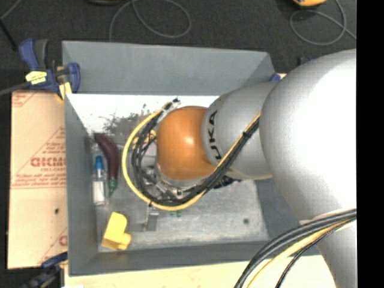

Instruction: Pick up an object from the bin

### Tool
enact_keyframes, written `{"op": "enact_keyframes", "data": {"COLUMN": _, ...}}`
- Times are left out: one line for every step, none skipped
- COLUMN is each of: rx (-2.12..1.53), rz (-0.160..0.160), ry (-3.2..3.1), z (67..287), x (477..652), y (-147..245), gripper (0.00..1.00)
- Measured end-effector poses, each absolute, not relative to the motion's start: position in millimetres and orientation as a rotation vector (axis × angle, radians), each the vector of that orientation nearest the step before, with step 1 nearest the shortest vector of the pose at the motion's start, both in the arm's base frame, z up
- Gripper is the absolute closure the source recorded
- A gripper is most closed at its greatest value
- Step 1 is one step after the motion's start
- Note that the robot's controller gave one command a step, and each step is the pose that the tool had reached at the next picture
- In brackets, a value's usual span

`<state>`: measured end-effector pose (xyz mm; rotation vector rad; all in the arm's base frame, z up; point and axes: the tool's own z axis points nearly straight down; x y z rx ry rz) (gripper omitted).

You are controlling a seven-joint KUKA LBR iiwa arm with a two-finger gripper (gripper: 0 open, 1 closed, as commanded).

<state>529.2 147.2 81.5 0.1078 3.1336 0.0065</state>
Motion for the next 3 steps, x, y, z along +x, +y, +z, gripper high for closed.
{"op": "enact_keyframes", "data": {"rx": 0.145, "rz": 0.009, "ry": 3.133, "z": 73.7, "x": 527.3, "y": 107.6, "gripper": 0.00}}
{"op": "enact_keyframes", "data": {"rx": 0.288, "rz": 0.011, "ry": 3.120, "z": 70.8, "x": 561.1, "y": 151.0, "gripper": 1.00}}
{"op": "enact_keyframes", "data": {"rx": 0.290, "rz": 0.011, "ry": 3.120, "z": 70.8, "x": 561.1, "y": 150.9, "gripper": 1.00}}
